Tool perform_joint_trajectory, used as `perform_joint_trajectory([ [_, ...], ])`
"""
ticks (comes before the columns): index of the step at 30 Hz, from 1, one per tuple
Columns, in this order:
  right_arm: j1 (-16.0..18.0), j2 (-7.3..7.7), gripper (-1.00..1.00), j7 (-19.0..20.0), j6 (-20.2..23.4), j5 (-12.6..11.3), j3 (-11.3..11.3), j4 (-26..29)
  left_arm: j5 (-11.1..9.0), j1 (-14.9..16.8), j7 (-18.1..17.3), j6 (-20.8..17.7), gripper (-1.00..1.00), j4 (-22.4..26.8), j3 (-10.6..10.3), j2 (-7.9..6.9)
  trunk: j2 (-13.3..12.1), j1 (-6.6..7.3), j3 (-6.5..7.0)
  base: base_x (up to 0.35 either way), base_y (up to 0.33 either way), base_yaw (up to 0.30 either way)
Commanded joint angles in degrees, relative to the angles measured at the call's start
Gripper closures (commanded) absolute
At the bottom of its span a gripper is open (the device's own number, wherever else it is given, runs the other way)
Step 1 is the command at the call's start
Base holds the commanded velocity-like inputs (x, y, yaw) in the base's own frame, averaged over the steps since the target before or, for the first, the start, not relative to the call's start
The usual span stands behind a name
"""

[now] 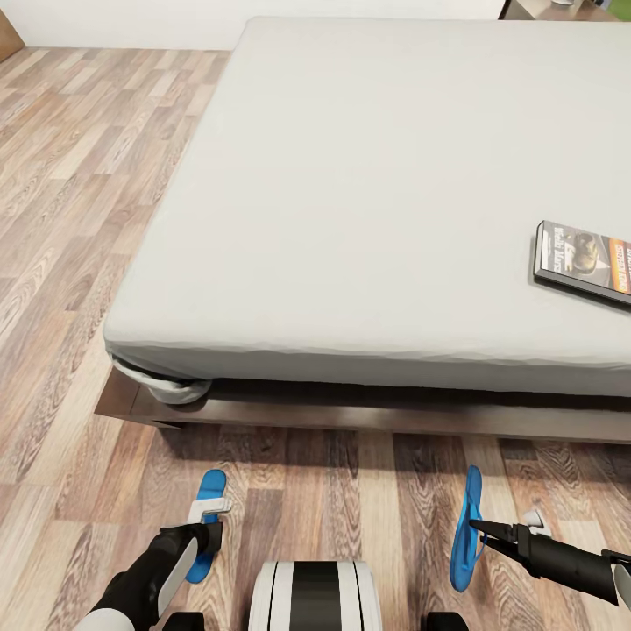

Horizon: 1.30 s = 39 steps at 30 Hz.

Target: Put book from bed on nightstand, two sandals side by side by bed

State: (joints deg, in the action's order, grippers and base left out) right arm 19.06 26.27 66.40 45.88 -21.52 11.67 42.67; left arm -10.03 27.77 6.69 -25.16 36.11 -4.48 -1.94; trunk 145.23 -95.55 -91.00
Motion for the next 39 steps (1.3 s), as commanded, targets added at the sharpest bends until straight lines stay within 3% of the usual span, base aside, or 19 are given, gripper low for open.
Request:
perform_joint_trajectory([
  [1, 0.01, 0.01, 1.00, 0.04, 0.35, -0.19, 0.02, 0.00, -0.61, 0.01, 0.52, -0.24, 1.00, 0.10, -0.44, -0.09, 0.01, 0.01, -0.03, 0.000, 0.000, 0.000],
  [5, 0.01, 0.01, 1.00, 0.04, 0.35, -0.19, 0.02, -0.01, -0.61, 0.01, 0.52, -0.24, 1.00, 0.10, -0.44, -0.09, 0.01, 0.01, -0.03, 0.000, 0.000, 0.000],
  [6, 0.00, 0.01, 1.00, 0.04, 0.35, -0.19, 0.02, 0.00, -0.61, 0.01, 0.52, -0.24, -1.00, 0.10, -0.44, -0.09, 0.01, 0.01, -0.03, 0.000, 0.000, 0.000],
  [25, 0.01, 0.01, 1.00, 0.04, 0.35, -0.19, 0.02, -0.02, -0.60, 0.01, 0.52, -0.24, -1.00, 0.10, -0.41, -0.09, 0.01, 0.01, -0.03, 0.000, 0.000, 0.000],
  [39, 0.01, 0.01, 1.00, 0.04, 0.35, -0.19, 0.02, -0.02, -0.60, 0.01, 0.52, -0.32, -1.00, 0.10, -0.40, -0.09, -0.17, 0.37, 3.07, 0.000, 0.000, 0.000],
])
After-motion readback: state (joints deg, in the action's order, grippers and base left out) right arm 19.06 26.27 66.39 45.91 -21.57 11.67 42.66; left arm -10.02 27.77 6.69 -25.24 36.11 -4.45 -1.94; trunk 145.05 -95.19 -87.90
